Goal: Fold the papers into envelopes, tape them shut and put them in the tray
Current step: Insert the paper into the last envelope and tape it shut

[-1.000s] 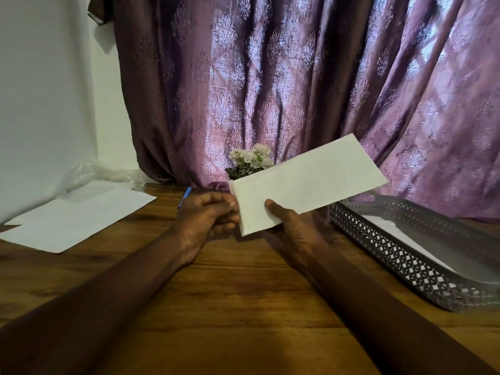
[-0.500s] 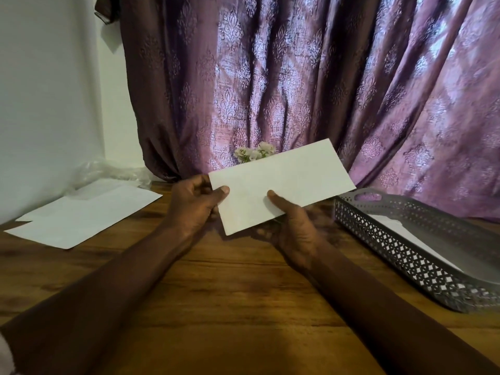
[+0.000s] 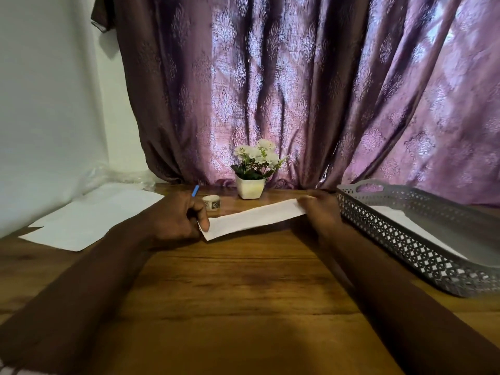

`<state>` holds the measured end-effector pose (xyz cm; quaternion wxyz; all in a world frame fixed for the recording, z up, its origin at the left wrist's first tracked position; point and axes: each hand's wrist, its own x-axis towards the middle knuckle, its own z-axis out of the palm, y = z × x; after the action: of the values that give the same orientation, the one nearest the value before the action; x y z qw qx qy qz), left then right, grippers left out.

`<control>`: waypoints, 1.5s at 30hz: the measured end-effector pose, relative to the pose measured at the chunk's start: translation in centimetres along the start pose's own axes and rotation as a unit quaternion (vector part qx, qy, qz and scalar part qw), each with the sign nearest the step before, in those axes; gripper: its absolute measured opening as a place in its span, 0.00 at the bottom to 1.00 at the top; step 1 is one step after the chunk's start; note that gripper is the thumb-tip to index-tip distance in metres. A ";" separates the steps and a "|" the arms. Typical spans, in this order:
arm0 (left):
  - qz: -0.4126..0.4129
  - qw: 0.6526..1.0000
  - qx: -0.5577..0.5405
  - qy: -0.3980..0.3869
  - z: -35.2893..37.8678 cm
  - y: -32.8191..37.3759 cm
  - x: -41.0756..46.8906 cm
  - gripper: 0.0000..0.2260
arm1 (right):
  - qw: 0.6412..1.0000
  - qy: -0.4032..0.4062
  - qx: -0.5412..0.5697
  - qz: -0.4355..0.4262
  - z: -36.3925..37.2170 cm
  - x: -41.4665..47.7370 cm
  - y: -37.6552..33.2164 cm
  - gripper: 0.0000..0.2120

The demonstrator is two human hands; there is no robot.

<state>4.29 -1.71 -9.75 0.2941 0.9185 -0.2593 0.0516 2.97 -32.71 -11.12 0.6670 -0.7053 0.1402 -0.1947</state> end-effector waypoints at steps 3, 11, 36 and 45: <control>-0.033 0.999 -0.001 -0.035 -0.6 -0.3 -0.2 0.04 | 0.918 -0.007 -0.366 -0.154 -0.2 -0.5 0.0 0.20; -0.023 0.976 0.206 0.070 2.3 1.3 0.5 0.18 | 0.803 -0.216 -0.513 -0.215 1.5 -1.5 1.4 0.27; -0.078 0.987 0.120 0.078 3.9 0.2 1.5 0.34 | 0.730 -0.170 -0.616 -0.242 4.6 -1.7 2.3 0.38; -0.067 0.951 0.271 0.131 3.0 -0.3 6.6 0.16 | 0.748 -0.095 -0.566 -0.332 5.3 -0.6 1.9 0.24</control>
<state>10.00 -6.15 -10.77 0.0680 0.9639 -0.1325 0.2205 5.03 -27.85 -13.27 0.0481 -0.9706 -0.0830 -0.2207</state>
